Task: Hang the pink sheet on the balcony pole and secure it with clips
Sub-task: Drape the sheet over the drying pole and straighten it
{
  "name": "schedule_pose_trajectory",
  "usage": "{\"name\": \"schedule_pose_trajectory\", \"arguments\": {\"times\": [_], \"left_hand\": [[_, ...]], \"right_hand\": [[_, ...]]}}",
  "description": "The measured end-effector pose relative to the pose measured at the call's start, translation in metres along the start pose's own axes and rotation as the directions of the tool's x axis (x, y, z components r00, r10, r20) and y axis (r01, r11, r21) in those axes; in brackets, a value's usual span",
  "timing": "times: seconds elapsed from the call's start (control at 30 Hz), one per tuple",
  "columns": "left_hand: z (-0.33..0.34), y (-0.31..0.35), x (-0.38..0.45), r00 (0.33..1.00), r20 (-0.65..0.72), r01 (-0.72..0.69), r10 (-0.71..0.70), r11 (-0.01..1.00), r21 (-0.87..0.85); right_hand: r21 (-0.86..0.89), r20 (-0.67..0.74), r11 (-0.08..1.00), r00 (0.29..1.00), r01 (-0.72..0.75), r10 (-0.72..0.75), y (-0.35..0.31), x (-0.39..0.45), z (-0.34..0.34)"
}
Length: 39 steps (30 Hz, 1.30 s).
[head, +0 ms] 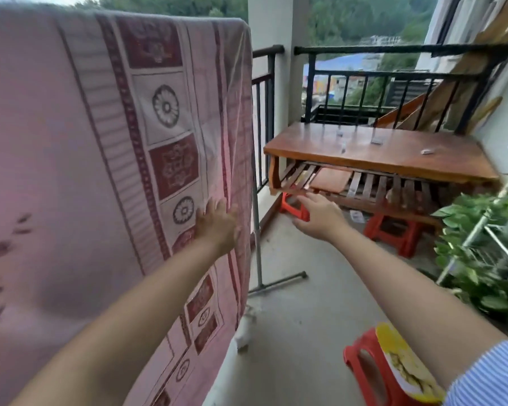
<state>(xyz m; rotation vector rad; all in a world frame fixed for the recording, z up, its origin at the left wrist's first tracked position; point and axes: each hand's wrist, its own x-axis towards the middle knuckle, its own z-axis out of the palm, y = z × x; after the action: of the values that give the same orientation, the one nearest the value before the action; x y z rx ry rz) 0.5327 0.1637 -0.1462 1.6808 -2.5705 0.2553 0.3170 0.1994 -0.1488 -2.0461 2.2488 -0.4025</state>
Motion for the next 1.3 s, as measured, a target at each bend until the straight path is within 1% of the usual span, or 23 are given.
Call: {"name": "schedule_pose_trajectory", "arguments": {"times": [0.17,0.33,0.43,0.47,0.5,0.53,0.57,0.63,0.7,0.73,0.77,0.83,0.9,0.97,1.03,1.07,1.1,1.13,1.2,1.23,1.3], "left_hand": [[-0.003,0.005,0.118,0.993,-0.051,0.114,-0.111,0.991,0.066],[-0.019,0.003,0.217,0.981,-0.112,0.167,-0.156,0.982,0.093],[-0.033,-0.007,0.274,0.963,-0.191,0.210,-0.190,0.974,0.087],[-0.040,-0.013,0.294,0.948,-0.243,0.229,-0.204,0.970,0.080],[-0.048,-0.020,0.312,0.926,-0.328,0.233,-0.189,0.968,0.099],[-0.056,-0.025,0.327,0.884,-0.442,0.232,-0.150,0.963,0.137],[-0.065,-0.031,0.345,0.827,-0.553,0.245,-0.104,0.951,0.188],[-0.081,-0.040,0.376,0.705,-0.709,0.283,-0.018,0.923,0.259],[-0.098,-0.042,0.403,0.629,-0.777,0.306,0.037,0.907,0.291],[-0.107,-0.040,0.415,0.599,-0.799,0.324,0.060,0.894,0.310],[-0.114,-0.037,0.426,0.572,-0.817,0.358,0.073,0.874,0.329],[-0.126,-0.036,0.444,0.526,-0.849,0.458,0.053,0.824,0.335],[-0.137,-0.034,0.455,0.486,-0.874,0.529,0.007,0.794,0.300],[-0.148,-0.031,0.463,0.461,-0.886,0.607,-0.053,0.747,0.271],[-0.163,-0.030,0.464,0.460,-0.881,0.658,-0.113,0.709,0.252],[-0.170,-0.028,0.465,0.470,-0.871,0.660,-0.141,0.711,0.241],[-0.176,-0.027,0.464,0.485,-0.859,0.638,-0.163,0.738,0.220],[-0.181,-0.025,0.465,0.504,-0.841,0.605,-0.198,0.775,0.181],[-0.191,-0.021,0.464,0.519,-0.800,0.572,-0.301,0.818,0.063],[-0.194,-0.018,0.465,0.518,-0.787,0.574,-0.335,0.818,0.030],[-0.198,-0.012,0.468,0.514,-0.783,0.598,-0.351,0.801,0.034]], "right_hand": [[0.000,-0.002,0.987,0.987,0.158,-0.158,0.033,0.147,-0.019],[0.036,-0.070,0.943,0.943,0.330,-0.327,0.021,0.273,-0.047],[0.096,-0.098,0.924,0.927,0.370,-0.361,0.015,0.345,-0.056],[0.134,-0.121,0.917,0.925,0.374,-0.360,0.014,0.372,-0.060],[0.176,-0.141,0.907,0.921,0.383,-0.362,0.014,0.397,-0.065],[0.214,-0.165,0.893,0.916,0.396,-0.367,0.013,0.418,-0.070],[0.249,-0.206,0.868,0.899,0.430,-0.387,0.012,0.440,-0.078],[0.320,-0.325,0.789,0.842,0.525,-0.430,0.006,0.474,-0.095],[0.392,-0.455,0.687,0.778,0.612,-0.433,-0.003,0.499,-0.111],[0.452,-0.490,0.619,0.758,0.642,-0.429,-0.007,0.511,-0.120],[0.519,-0.513,0.528,0.739,0.672,-0.437,-0.010,0.521,-0.128],[0.625,-0.526,0.341,0.701,0.703,-0.481,-0.017,0.540,-0.143],[0.675,-0.518,0.191,0.643,0.712,-0.565,-0.020,0.558,-0.151],[0.680,-0.505,0.114,0.575,0.724,-0.643,-0.017,0.576,-0.155],[0.716,-0.493,0.045,0.550,0.696,-0.674,-0.014,0.593,-0.156],[0.743,-0.492,-0.007,0.539,0.669,-0.683,-0.013,0.600,-0.160],[0.757,-0.496,-0.047,0.525,0.652,-0.692,-0.013,0.605,-0.164],[0.759,-0.494,-0.066,0.508,0.647,-0.706,-0.013,0.609,-0.168],[0.740,-0.479,-0.054,0.469,0.671,-0.742,-0.015,0.610,-0.174],[0.726,-0.485,-0.060,0.449,0.685,-0.751,-0.016,0.609,-0.177],[0.688,-0.525,-0.072,0.427,0.722,-0.736,-0.018,0.609,-0.181]]}}
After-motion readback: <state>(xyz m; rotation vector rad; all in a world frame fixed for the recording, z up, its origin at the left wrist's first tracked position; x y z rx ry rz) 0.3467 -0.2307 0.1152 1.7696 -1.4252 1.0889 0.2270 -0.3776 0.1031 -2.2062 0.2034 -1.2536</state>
